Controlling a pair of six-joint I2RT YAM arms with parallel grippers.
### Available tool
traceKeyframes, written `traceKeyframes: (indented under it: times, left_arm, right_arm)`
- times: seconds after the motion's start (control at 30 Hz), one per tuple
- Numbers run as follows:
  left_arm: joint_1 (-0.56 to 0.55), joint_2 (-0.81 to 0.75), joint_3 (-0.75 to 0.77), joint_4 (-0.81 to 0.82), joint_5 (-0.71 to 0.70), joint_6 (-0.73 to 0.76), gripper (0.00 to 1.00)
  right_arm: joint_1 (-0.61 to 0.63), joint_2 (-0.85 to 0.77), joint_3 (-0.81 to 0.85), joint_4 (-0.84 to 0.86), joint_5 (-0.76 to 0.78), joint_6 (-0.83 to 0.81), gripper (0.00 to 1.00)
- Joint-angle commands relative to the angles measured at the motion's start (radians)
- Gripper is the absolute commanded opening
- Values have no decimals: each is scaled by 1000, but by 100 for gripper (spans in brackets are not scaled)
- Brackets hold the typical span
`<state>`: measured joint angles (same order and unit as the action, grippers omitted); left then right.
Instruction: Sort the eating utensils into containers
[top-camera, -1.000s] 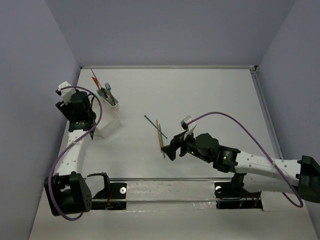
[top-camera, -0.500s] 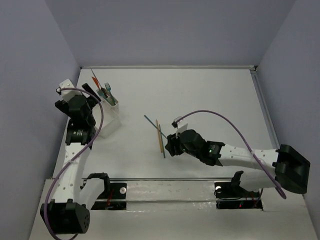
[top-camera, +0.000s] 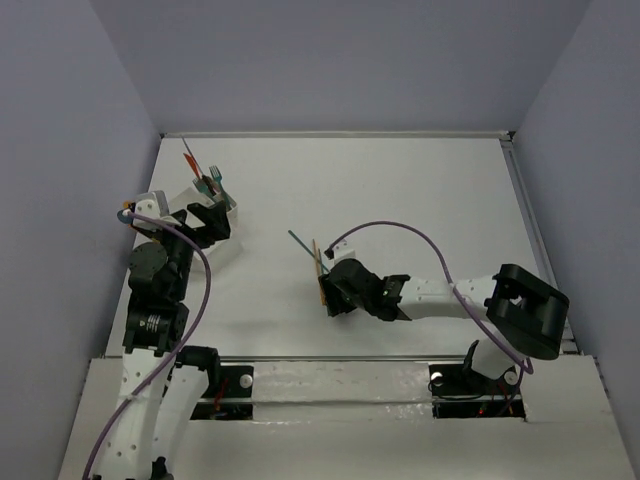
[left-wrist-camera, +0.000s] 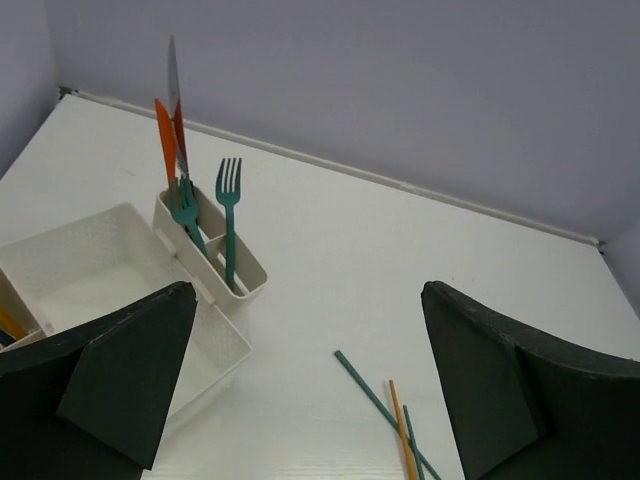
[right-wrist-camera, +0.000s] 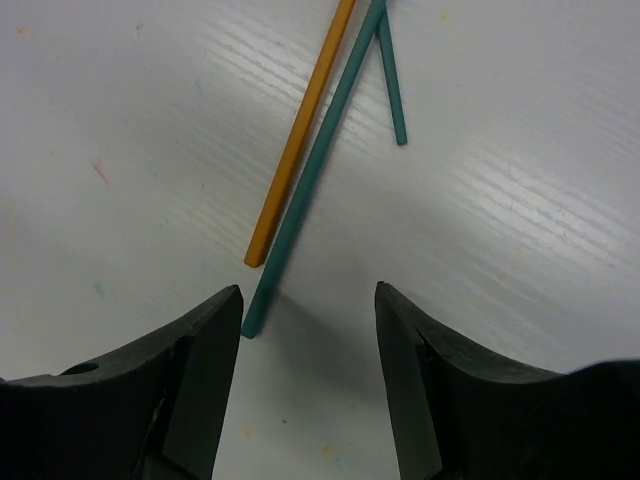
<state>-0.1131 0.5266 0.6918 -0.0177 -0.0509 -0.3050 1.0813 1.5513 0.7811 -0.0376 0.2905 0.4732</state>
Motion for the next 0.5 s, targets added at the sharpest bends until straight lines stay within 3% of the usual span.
traceKeyframes:
  times: [0.0,0.47]
  left_arm:
    - [-7,33,6,25,100,-6,99]
    - [-7,23,8,21,157,-16,99]
  right_arm:
    - [-1,13,30,-54,-13,34,62]
    - [48,98,135,-139,-7,35,57]
